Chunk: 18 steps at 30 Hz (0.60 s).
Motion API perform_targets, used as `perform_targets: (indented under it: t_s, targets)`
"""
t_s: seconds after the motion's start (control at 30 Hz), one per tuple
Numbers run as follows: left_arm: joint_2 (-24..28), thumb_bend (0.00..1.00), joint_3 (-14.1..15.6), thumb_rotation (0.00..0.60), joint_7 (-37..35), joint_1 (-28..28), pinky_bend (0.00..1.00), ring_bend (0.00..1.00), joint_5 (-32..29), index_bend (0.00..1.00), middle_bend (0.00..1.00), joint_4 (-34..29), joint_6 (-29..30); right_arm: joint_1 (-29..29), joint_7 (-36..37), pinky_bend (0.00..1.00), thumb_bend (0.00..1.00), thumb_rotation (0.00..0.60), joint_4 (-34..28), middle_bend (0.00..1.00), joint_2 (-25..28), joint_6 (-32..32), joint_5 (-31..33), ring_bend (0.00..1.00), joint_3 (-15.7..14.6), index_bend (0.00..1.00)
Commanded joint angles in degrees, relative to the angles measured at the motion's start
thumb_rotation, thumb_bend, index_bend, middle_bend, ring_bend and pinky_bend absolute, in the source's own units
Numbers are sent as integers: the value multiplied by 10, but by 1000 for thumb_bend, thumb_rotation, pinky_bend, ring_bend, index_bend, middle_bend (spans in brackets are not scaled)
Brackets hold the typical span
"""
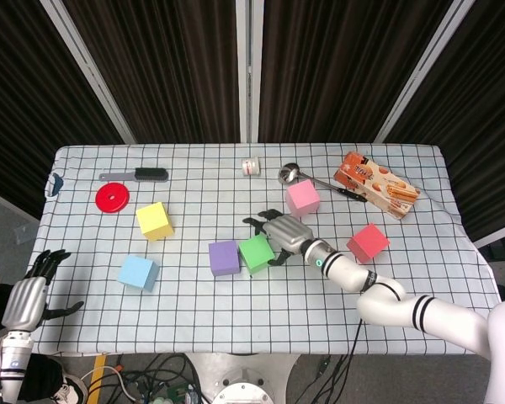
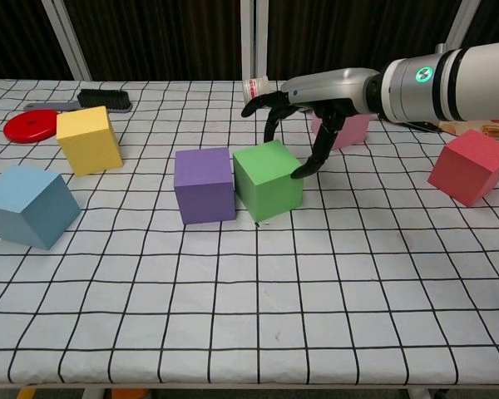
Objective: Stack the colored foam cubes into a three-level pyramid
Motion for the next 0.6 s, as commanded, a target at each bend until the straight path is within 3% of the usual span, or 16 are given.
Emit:
perform_targets:
  t_s: [0.03, 0.3, 0.6]
  targets:
    - [0, 32, 1, 600, -1, 1, 220, 7, -1, 158, 104, 1, -1, 3, 4, 0, 167, 600, 6, 319, -7, 14, 0, 0, -5, 0]
    - [1, 32, 1, 600, -10, 2, 220, 8, 0, 157, 104, 5, -1, 2, 16, 0, 188, 600, -3, 469, -10, 47, 6, 41, -17, 0]
    - [-1, 32, 2, 600, -15, 1, 220, 7, 3, 158, 104, 10, -2, -6, 14, 0, 188, 600, -23, 521, -9, 79, 32, 69, -29, 0]
